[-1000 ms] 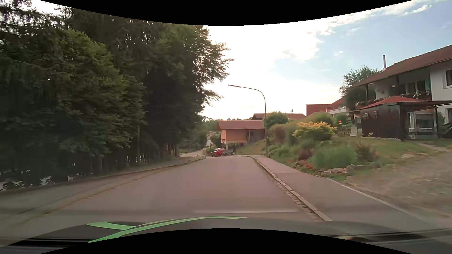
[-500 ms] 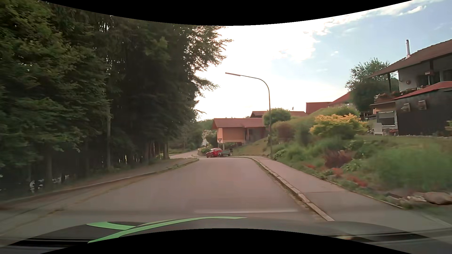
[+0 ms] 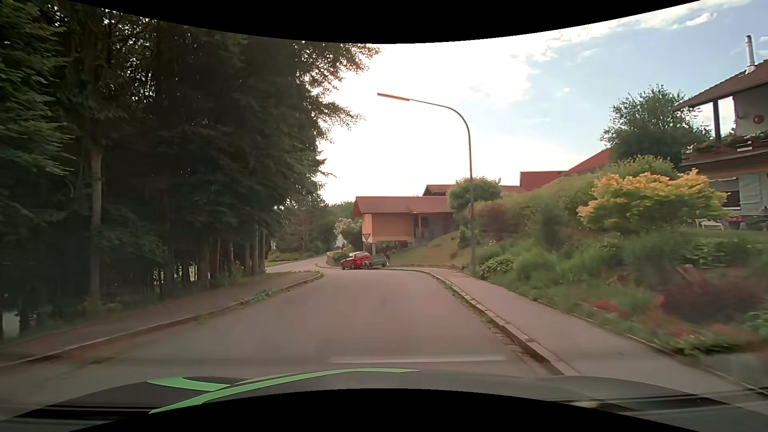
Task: Follow the waypoints while adhering to traffic rules and regulations
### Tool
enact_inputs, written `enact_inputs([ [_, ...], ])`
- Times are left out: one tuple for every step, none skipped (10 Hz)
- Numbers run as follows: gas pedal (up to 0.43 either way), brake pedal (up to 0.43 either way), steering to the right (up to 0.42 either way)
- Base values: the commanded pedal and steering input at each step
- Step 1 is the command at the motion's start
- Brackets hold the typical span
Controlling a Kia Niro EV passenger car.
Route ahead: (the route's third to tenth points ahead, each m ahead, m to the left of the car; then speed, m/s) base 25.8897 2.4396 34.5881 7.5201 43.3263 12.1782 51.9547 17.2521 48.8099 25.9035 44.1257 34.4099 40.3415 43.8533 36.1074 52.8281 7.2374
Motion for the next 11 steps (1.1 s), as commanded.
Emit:
enact_inputs([
  [0.000, 0.006, 0.019],
  [0.000, 0.018, 0.019],
  [0.000, 0.030, 0.019],
  [0.000, 0.049, 0.019],
  [0.000, 0.061, 0.019],
  [0.000, 0.079, 0.019],
  [0.000, 0.085, 0.016],
  [0.000, 0.085, 0.009],
  [0.000, 0.085, 0.000],
  [0.000, 0.085, -0.008],
  [0.000, 0.085, -0.021],
])
